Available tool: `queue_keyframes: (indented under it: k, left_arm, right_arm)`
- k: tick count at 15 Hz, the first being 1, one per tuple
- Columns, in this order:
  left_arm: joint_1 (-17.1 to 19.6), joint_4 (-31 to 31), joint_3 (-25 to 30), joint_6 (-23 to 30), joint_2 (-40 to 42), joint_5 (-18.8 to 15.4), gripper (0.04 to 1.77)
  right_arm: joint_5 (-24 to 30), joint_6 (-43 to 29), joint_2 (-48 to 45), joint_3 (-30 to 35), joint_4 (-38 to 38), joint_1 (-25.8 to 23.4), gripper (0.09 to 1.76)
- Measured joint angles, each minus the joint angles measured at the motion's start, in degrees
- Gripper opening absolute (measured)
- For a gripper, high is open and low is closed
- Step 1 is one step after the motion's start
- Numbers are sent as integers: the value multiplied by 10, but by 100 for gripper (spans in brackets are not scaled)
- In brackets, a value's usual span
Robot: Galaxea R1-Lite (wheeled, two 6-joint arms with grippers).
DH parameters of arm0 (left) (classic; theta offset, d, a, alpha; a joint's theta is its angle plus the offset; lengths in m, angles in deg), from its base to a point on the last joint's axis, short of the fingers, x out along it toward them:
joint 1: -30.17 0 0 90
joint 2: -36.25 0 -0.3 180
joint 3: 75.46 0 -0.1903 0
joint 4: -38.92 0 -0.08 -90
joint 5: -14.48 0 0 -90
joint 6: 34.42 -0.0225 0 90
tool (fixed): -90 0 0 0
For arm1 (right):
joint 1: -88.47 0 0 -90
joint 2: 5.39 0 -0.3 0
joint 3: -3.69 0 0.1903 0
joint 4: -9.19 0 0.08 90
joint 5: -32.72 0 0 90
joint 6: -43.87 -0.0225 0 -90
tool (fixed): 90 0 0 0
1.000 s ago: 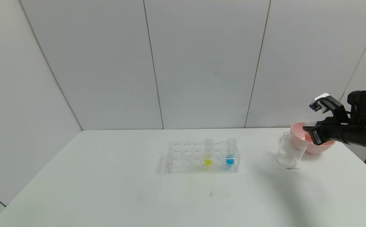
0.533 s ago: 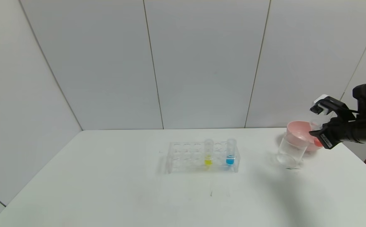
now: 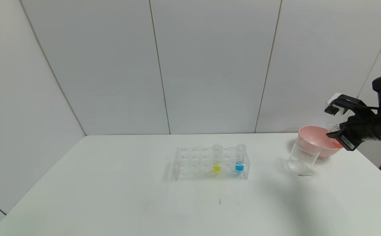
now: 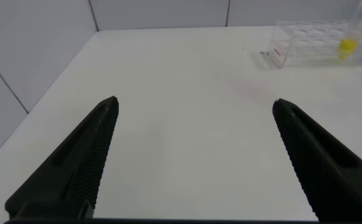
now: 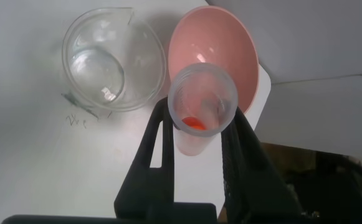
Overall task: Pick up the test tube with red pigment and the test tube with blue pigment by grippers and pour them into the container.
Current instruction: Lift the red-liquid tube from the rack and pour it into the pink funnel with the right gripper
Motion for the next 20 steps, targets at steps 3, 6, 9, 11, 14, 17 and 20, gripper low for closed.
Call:
queue_keyframes:
  k: [3,6,9,11,14,17,20]
  left_arm:
    - [0,0,0,0,0,0,176]
    - [0,0,0,0,0,0,176]
    - [0,0,0,0,0,0,176]
    - [0,0,0,0,0,0,176]
    - [0,0,0,0,0,0,176]
    - [0,0,0,0,0,0,176]
    - [0,0,0,0,0,0,176]
  right_arm:
    - [-26,47,-5,-38,75,9,50]
    - [-56,91,0,-81,127,23,50]
    - [-70,138,17,-130,181,28,50]
    - [-83,166,28,-160,227,32,50]
    - [-88,196,41,-199,277,39,50]
    - [-136,225,56,-250,345,40,50]
    - [-163,239,80,-288,365,43,50]
